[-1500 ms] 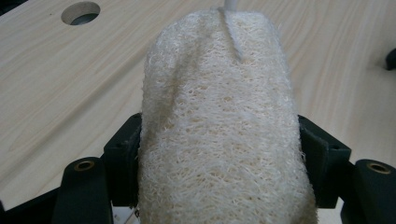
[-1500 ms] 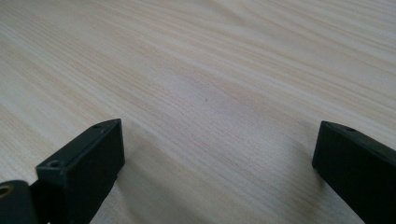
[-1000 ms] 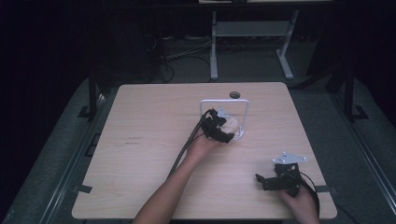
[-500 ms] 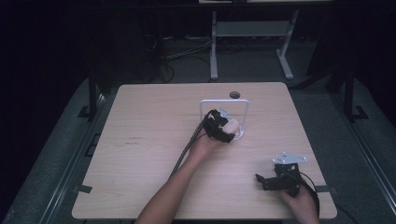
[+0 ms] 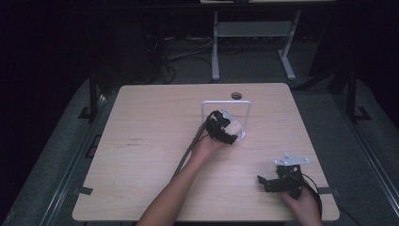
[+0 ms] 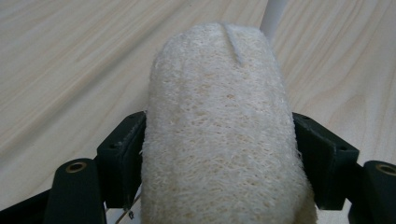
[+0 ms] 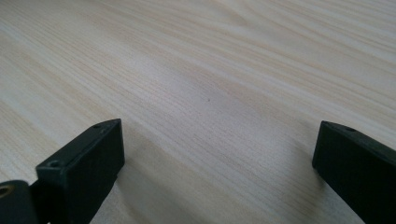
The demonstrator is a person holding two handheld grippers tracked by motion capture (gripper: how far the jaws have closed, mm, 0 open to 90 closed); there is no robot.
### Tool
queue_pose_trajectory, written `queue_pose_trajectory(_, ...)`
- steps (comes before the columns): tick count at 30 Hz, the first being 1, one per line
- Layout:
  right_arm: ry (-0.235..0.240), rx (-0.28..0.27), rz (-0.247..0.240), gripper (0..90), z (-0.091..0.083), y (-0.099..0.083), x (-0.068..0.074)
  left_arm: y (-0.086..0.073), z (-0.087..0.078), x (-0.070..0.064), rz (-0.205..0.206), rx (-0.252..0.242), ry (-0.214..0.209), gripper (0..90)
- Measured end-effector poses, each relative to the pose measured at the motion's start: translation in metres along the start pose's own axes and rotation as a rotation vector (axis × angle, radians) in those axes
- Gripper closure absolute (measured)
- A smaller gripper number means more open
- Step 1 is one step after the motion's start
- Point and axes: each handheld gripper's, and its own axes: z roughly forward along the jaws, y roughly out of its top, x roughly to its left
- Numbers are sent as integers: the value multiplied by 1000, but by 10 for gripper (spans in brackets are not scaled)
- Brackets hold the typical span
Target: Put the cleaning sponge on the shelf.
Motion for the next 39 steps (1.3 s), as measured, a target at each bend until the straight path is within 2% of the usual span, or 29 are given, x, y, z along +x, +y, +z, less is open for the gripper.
queue_pose_trajectory(5, 0, 0, -1, 20, 0, 0, 0, 3, -7, -3, 5, -30, 16, 249)
queue_pose_trajectory(6, 1, 0, -1, 20, 0, 0, 0, 4, -8, -4, -8, -52, 16, 249)
queue_pose_trajectory(7, 1, 0, 0, 20, 0, 0, 0, 5, -10, -4, 3, -50, 20, 249)
queue_pose_trajectory(10, 0, -2, -4, 20, 0, 0, 0, 6, -14, -5, -6, -67, 27, 249)
queue_pose_trajectory(22, 3, -3, -3, 20, 0, 0, 0, 11, -43, -11, 34, -98, 42, 258)
queue_pose_trajectory(27, 3, -1, -1, 20, 0, 0, 0, 9, -63, -13, 39, -114, 25, 350)
queue_pose_trajectory(31, 2, 0, -2, 20, 0, 0, 0, 6, -72, -16, 51, -118, -7, 467)
queue_pose_trajectory(35, 2, 0, -2, 20, 0, 0, 0, 4, -77, -19, 61, -111, -44, 606)
queue_pose_trajectory(39, 3, 0, -1, 20, 0, 0, 0, 1, -80, -22, 75, -92, -82, 793)
